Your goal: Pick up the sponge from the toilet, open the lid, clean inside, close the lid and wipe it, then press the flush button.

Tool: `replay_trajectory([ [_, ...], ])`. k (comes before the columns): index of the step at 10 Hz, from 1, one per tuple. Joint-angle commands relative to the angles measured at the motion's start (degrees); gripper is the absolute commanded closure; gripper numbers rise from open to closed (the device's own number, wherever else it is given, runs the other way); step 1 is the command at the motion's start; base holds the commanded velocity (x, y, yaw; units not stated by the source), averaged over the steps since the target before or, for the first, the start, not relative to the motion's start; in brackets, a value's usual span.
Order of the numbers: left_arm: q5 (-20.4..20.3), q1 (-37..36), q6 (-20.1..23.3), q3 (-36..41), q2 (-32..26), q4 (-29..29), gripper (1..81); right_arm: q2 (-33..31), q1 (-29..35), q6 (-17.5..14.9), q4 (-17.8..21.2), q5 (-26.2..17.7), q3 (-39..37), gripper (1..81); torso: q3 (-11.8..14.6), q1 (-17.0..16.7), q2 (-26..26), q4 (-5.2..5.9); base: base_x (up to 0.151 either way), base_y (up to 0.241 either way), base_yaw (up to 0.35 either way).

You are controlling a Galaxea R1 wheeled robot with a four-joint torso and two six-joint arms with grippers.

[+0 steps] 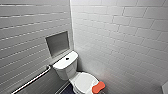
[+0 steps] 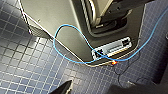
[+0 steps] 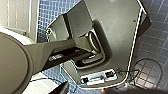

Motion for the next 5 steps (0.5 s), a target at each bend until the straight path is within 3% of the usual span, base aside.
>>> replay_trajectory([
  [1, 3.4, 0.1, 0.4, 1.9, 0.0, 0.7, 1.0, -12.4, 6.8, 3.8, 3.3, -1.7, 14.2, 1.0, 0.0, 3.7, -5.7, 0.0, 0.0, 0.0, 0.0],
  [4, 4.0, 0.2, 0.4, 1.9, -0.3, 0.7, 1.0, -17.0, 12.6, 6.7, 3.5, -2.3, 18.6, 1.0, 0.0, 5.1, -8.0, 0.0, 0.0, 0.0, 0.0],
  [5, 4.0, 0.4, 0.4, 1.9, -0.3, 0.7, 1.0, -17.6, 13.9, 7.5, 3.5, -3.0, 18.6, 1.0, -2.4, 6.5, -10.2, 0.0, 0.0, 0.0, 0.0],
])
